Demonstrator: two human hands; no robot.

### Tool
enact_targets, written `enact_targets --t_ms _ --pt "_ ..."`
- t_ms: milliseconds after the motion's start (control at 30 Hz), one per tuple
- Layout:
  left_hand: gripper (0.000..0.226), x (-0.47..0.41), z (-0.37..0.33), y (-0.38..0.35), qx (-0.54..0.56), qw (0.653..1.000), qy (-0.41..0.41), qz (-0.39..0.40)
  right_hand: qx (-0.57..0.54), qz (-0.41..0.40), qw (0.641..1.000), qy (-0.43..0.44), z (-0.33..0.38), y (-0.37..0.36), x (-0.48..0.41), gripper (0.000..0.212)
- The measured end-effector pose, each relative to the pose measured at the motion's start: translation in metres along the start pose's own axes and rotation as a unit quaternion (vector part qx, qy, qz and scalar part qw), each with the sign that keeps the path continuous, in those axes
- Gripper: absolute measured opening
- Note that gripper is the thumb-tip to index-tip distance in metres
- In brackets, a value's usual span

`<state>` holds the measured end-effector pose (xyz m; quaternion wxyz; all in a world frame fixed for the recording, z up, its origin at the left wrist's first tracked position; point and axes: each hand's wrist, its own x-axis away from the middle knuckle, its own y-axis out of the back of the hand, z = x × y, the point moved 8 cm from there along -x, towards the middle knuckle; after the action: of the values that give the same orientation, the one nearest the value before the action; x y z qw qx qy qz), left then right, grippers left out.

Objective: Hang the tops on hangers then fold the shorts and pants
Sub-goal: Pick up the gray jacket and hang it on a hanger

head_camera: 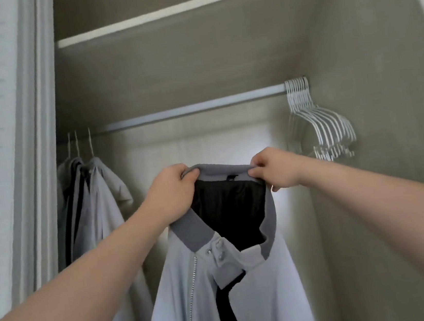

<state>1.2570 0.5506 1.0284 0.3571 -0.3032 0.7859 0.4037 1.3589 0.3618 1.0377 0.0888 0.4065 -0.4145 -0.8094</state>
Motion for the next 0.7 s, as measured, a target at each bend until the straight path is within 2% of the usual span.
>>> enact_targets --t_ms 133,233,300,400,467,567,700 --pt "0.043 -0.062 -0.039 -0.005 -0.025 0.999 -0.03 -0.023 0.154 -0.057 0.986 0.011 0.01 0.041 -0.032 0.017" --pt "0.043 -0.095 -0.058 -0.01 -0.05 0.997 -0.037 -0.039 0.217 -0.159 0.963 -0.006 0.015 0.074 -0.052 0.019" --pt "0.042 -0.109 -0.064 -0.016 -0.06 0.997 -0.041 -0.042 0.29 -0.242 0.926 -0.018 0.016 0.097 -0.06 0.027" --pt "0.039 -0.124 -0.065 -0.024 -0.053 0.996 -0.028 -0.062 0.407 -0.302 0.86 -0.061 0.002 0.122 -0.069 0.041" --pt "0.039 -0.13 -0.064 -0.026 -0.052 0.995 -0.019 -0.077 0.431 -0.299 0.844 -0.112 -0.018 0.134 -0.076 0.044" --pt "0.036 -0.137 -0.058 -0.028 -0.058 0.995 -0.013 -0.084 0.418 -0.268 0.848 -0.187 -0.052 0.142 -0.084 0.048" --pt "0.034 -0.142 -0.039 -0.03 -0.07 0.993 -0.006 -0.091 0.428 -0.251 0.843 -0.208 -0.079 0.135 -0.088 0.045"
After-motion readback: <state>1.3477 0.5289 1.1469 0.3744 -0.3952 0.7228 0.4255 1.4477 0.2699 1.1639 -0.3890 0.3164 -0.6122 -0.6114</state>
